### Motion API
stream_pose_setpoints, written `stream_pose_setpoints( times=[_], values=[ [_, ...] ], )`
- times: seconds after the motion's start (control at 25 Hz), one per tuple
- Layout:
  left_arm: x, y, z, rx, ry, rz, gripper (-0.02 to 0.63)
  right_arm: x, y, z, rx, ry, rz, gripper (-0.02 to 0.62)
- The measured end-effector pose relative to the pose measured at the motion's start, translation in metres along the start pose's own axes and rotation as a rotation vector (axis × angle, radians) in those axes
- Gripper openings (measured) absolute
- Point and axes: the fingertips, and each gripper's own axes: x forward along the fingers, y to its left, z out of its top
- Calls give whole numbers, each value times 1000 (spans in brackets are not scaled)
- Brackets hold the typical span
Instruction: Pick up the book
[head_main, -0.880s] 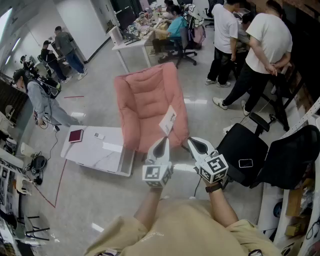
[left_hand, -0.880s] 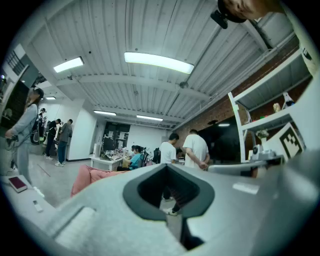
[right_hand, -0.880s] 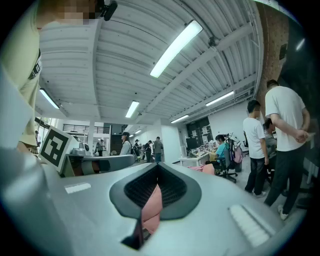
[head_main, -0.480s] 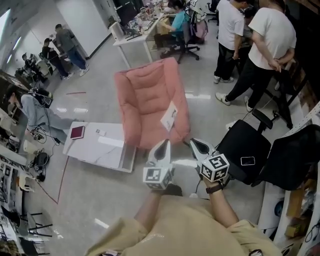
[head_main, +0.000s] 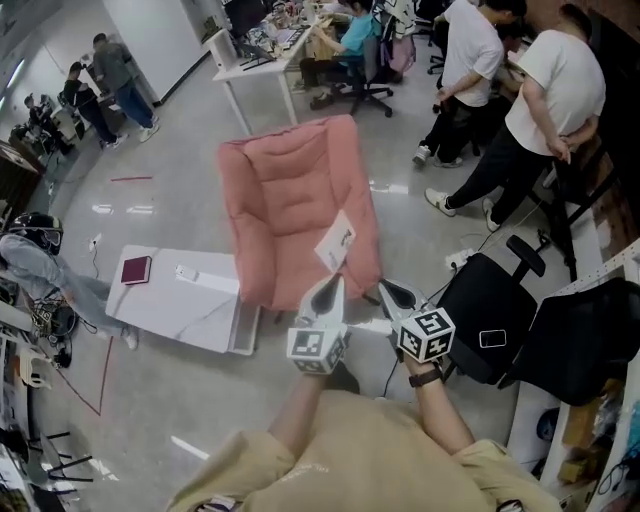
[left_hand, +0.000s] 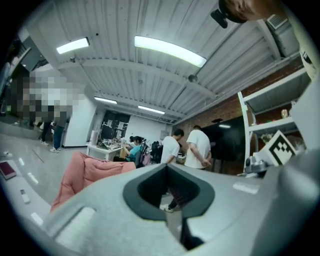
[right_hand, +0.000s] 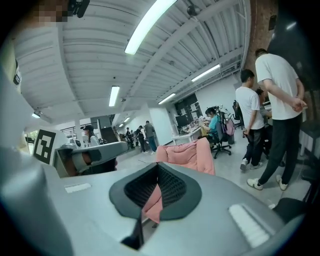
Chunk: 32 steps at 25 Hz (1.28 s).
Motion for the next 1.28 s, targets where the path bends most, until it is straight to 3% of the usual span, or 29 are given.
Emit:
stream_pose_setpoints(
  times=[0.2,0.36,0.56,0.88,1.28],
  values=[
    [39,77,31,-38,-33,13,2,75,4,36,-46,2,5,5],
    [61,120,32,-54,-30,-6,2,122,-8,36,-32,48,-41,5],
    [79,156,1,-126,68,-80,2,165,-13,31,-36,84,-24,5],
    [97,201,-47,-181,171,-53,3,207,-49,-10,13,244,-31,5],
    [166,231,-91,-229,288,-64,2,271,-131,-30,36,344,-84,5]
  ],
)
